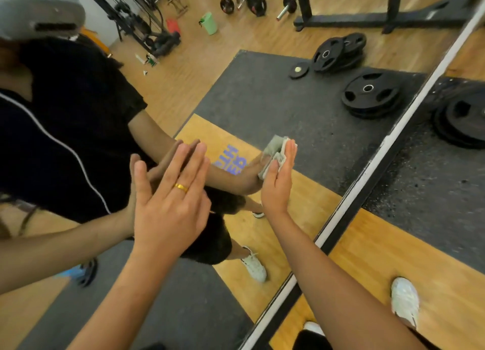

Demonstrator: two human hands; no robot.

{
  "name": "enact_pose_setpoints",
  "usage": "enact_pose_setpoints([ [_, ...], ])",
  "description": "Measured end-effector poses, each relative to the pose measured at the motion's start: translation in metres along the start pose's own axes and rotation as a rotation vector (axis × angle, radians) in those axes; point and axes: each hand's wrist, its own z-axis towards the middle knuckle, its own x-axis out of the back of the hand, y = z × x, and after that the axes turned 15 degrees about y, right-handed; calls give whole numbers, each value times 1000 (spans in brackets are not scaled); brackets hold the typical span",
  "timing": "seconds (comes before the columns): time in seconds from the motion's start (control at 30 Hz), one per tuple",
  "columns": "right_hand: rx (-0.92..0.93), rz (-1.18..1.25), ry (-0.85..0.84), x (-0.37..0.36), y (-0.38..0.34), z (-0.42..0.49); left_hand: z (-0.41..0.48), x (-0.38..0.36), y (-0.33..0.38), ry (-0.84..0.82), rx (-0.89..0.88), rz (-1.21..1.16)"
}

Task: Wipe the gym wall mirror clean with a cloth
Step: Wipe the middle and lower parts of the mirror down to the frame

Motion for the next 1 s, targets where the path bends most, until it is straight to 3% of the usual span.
enact_pose_setpoints([
  [0.17, -101, -78, -29, 12, 10, 1, 12, 12, -5, -164, -122, -16],
  [0.4, -73, -48, 21, -2, -21, 22, 121, 4, -45, -154, -595, -138],
  [0.63, -7, 17, 19, 2, -7, 26, 195, -27, -33, -253, -968, -141],
  [0.83, -114, 29, 87, -3, -1, 32, 201, -44, -39, -335, -1086, 75],
  [1.0, 125, 83, 30, -27, -45, 18, 199, -53, -35, -334, -1044, -11],
])
